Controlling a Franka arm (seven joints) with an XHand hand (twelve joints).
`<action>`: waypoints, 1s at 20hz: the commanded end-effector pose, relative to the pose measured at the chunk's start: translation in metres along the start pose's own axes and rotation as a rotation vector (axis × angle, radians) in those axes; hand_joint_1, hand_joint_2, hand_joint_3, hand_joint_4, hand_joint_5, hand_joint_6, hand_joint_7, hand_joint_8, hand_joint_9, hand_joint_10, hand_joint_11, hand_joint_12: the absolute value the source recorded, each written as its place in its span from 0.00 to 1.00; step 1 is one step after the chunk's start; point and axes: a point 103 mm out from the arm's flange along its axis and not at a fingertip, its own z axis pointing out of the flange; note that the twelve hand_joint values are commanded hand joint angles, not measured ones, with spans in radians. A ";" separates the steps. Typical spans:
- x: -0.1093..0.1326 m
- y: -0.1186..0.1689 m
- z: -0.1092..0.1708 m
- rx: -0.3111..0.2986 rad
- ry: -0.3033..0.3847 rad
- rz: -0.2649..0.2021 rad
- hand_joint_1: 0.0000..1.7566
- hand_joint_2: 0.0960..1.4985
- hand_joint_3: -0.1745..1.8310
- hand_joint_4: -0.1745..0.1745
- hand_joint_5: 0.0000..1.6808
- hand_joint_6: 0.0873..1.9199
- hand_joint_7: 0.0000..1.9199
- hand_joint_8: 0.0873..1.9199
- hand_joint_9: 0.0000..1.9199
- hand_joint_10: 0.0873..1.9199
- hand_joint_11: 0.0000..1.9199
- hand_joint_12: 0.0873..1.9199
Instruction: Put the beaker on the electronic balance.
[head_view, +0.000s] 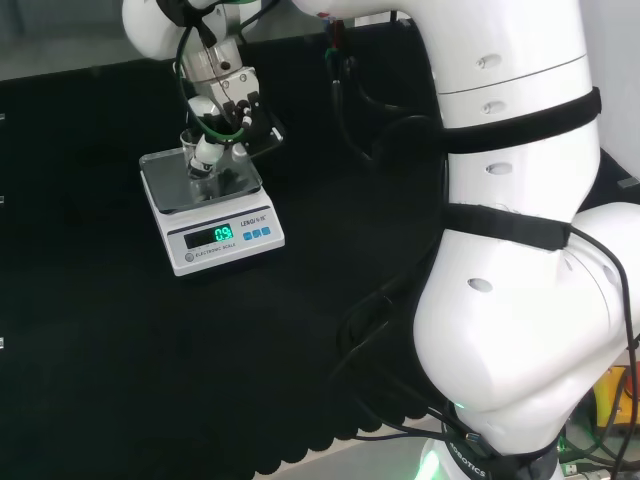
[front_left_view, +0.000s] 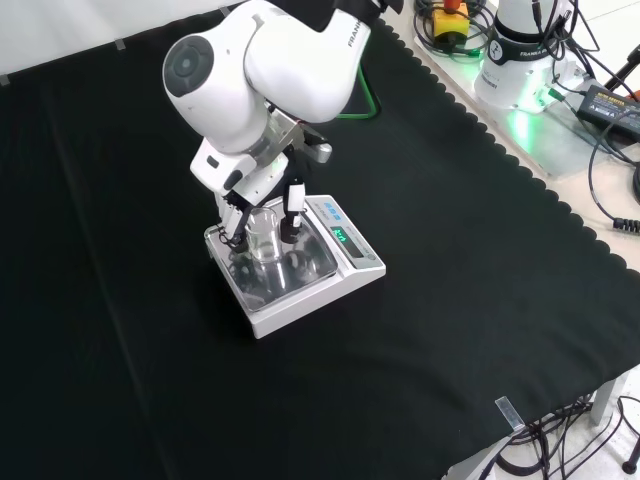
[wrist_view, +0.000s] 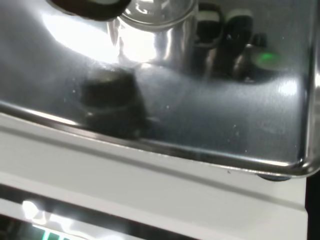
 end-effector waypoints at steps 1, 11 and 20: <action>0.004 -0.003 0.001 -0.005 -0.063 0.012 0.46 0.57 0.00 0.23 0.30 0.50 0.39 0.47 0.45 0.30 0.55 0.48; 0.009 -0.006 0.001 -0.006 -0.108 0.031 0.36 0.52 0.00 0.33 0.18 0.39 0.22 0.47 0.21 0.40 0.27 0.67; 0.006 -0.022 -0.025 -0.099 -0.091 0.030 0.33 0.49 0.03 0.32 0.13 0.23 0.09 0.44 0.06 0.46 0.14 0.73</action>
